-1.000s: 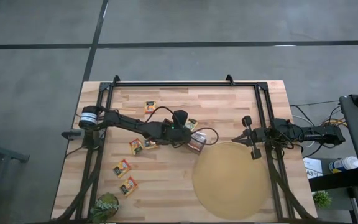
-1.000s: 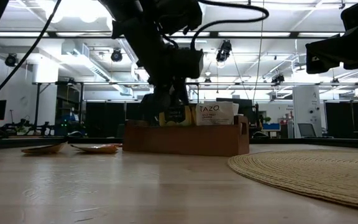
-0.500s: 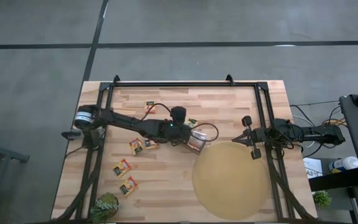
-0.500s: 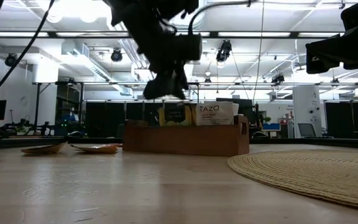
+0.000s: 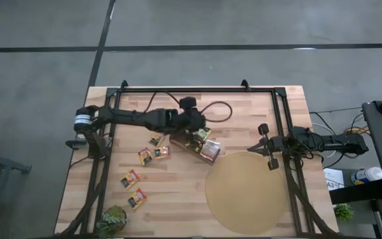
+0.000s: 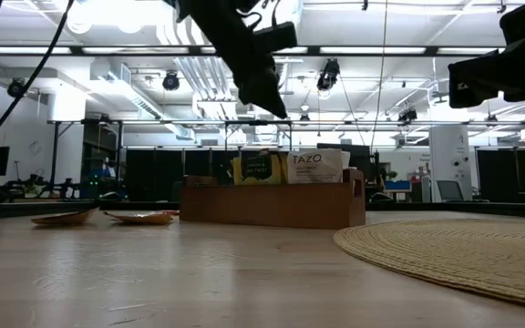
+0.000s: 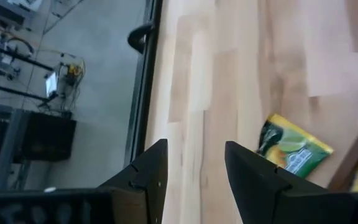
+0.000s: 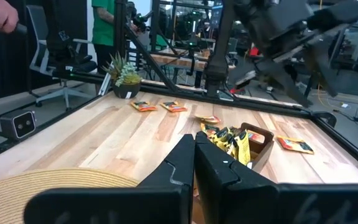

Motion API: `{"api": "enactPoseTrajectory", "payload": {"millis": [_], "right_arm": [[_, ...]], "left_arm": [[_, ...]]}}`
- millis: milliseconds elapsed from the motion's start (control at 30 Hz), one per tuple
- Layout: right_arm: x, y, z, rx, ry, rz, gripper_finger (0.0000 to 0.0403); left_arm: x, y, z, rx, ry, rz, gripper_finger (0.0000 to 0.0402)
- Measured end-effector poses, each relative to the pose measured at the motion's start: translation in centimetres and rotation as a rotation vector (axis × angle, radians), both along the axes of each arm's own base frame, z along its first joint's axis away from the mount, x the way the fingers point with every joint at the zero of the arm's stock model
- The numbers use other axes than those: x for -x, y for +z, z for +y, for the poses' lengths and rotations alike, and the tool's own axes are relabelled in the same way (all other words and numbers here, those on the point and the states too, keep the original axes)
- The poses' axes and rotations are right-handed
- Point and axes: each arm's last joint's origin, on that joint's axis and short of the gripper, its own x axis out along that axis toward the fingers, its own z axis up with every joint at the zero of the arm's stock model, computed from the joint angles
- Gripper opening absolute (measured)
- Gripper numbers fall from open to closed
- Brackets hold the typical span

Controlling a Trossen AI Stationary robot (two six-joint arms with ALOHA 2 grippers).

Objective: Pick & Place Tea
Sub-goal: Put the yellow tea bag into the middle section of the wooden organizer

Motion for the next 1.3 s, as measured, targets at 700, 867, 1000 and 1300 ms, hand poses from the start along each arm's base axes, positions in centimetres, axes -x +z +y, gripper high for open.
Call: {"api": "enactPoseTrajectory", "payload": {"millis": [700, 867, 1000, 1300], "right_arm": [[0.0, 0.0, 0.0, 0.004, -0.009, -0.001, 0.0008], [0.0, 0.0, -0.2, -0.001, -0.058, 0.000, 0.0008], [0.0, 0.1, -0.4, -0.101, -0.139, 0.003, 0.0008], [0.0, 0.1, -1.2, -0.159, -0.415, -0.018, 0.0008]], "left_arm": [[3.3, 4.4, 1.9, 0.351, -0.051, -0.237, 0.0153], [4.7, 6.5, 2.0, 0.416, 0.009, -0.345, 0.0153], [6.0, 8.0, 2.4, 0.466, 0.061, -0.433, 0.0153], [7.6, 9.4, 3.5, 0.551, 0.209, -0.574, 0.0153]]}}
